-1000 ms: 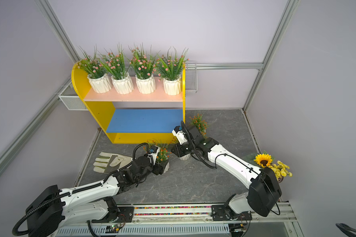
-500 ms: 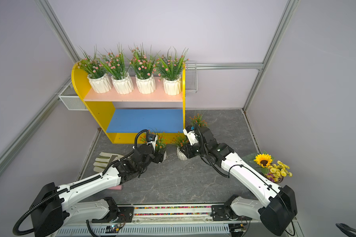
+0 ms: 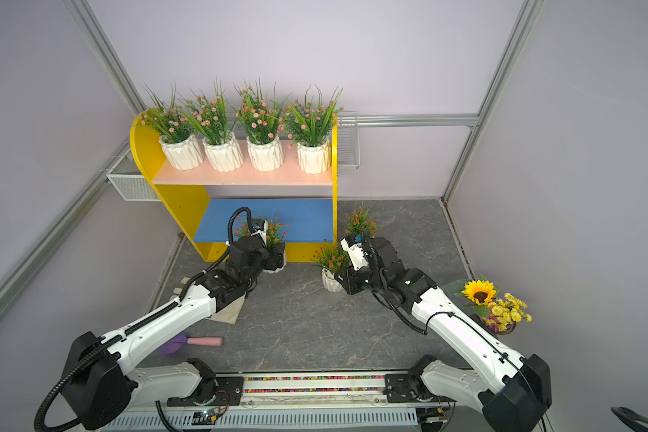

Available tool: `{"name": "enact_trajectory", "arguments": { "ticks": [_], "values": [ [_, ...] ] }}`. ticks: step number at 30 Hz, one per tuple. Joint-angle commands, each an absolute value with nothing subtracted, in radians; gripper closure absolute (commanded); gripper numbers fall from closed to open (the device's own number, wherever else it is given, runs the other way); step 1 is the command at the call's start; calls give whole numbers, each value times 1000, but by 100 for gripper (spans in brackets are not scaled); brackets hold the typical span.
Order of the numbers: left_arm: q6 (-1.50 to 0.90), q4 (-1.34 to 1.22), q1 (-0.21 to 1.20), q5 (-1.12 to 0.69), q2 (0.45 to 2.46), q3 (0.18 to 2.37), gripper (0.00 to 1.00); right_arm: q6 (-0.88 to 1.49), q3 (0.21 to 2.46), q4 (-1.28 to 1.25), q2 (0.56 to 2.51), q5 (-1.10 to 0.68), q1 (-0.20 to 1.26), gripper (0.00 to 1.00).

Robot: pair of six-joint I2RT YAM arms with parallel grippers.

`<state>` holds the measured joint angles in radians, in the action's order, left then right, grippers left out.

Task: Place the baby's breath potted plants on the rack by color
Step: Place the baby's breath potted plant on the rack.

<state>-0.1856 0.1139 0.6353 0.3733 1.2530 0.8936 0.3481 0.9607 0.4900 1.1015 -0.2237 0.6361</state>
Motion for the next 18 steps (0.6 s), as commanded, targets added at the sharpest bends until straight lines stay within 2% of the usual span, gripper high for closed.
{"name": "enact_trajectory", "arguments": {
  "ticks": [1,18],
  "values": [
    [-178,77,588,368,1253,968,71,368,934,505,1082,-212,626,75],
    [-161,59,350,330,1400,1143,71,393,888,498,1040,-207,625,74]
  ]
}}
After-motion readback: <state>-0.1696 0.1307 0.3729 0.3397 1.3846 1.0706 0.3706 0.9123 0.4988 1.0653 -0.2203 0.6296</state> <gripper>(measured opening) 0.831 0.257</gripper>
